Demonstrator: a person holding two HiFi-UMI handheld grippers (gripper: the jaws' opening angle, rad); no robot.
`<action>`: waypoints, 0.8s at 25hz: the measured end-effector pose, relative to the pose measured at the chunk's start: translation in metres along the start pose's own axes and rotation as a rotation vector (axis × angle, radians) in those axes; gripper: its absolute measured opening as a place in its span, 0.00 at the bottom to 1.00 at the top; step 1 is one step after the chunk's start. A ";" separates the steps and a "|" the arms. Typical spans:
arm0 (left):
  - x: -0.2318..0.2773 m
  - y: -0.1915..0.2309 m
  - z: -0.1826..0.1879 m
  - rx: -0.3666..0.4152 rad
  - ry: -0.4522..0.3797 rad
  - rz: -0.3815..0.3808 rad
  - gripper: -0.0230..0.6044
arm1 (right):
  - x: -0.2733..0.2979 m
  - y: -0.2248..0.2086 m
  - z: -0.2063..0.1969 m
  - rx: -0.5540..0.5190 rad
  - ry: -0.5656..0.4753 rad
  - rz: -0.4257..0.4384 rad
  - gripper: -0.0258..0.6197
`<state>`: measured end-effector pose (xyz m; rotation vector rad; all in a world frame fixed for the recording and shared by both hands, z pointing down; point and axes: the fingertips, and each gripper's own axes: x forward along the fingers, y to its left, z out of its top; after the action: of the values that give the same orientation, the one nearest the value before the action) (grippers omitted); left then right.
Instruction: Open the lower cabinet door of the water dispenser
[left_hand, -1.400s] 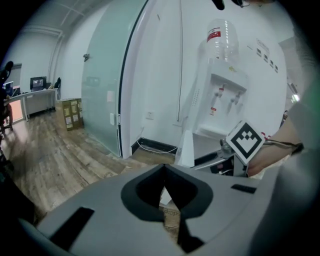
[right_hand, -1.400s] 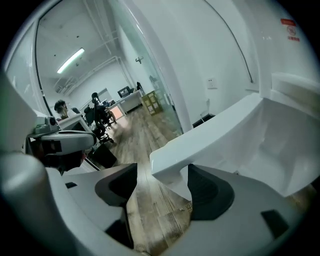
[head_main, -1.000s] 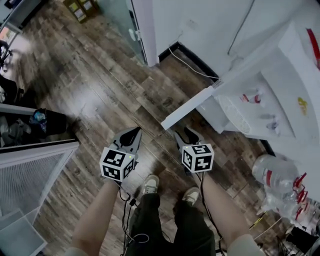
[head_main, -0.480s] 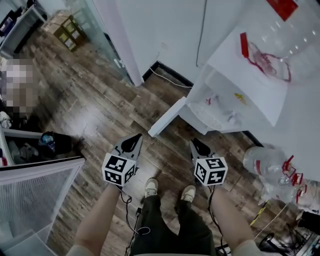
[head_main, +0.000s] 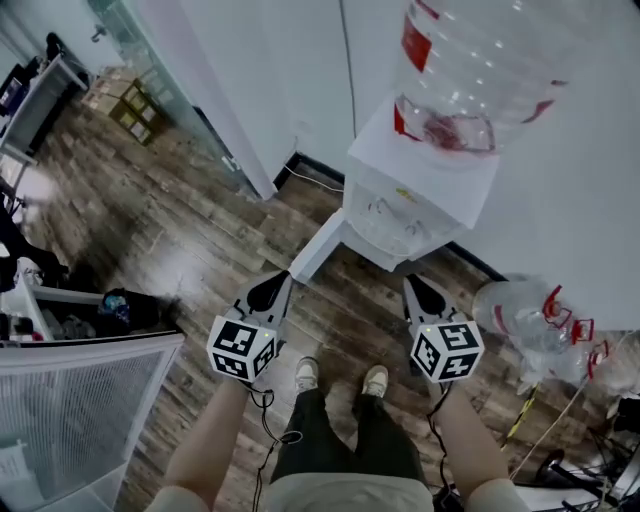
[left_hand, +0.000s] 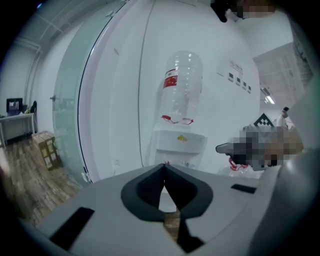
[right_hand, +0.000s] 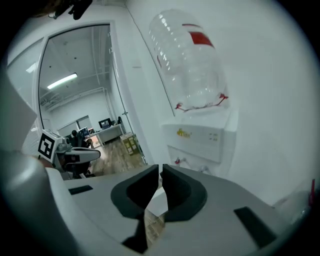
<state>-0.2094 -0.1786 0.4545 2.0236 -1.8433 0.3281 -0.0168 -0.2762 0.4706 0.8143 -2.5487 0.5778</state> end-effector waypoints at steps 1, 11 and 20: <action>-0.007 -0.008 0.013 0.020 -0.012 0.002 0.04 | -0.015 0.000 0.011 -0.008 -0.009 0.003 0.08; -0.072 -0.070 0.138 0.110 -0.152 -0.038 0.04 | -0.155 0.018 0.118 -0.112 -0.170 0.024 0.05; -0.124 -0.125 0.230 0.244 -0.275 -0.091 0.04 | -0.248 0.045 0.178 -0.191 -0.296 0.036 0.05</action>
<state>-0.1189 -0.1573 0.1800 2.4150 -1.9408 0.2713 0.0978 -0.2197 0.1895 0.8398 -2.8362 0.2309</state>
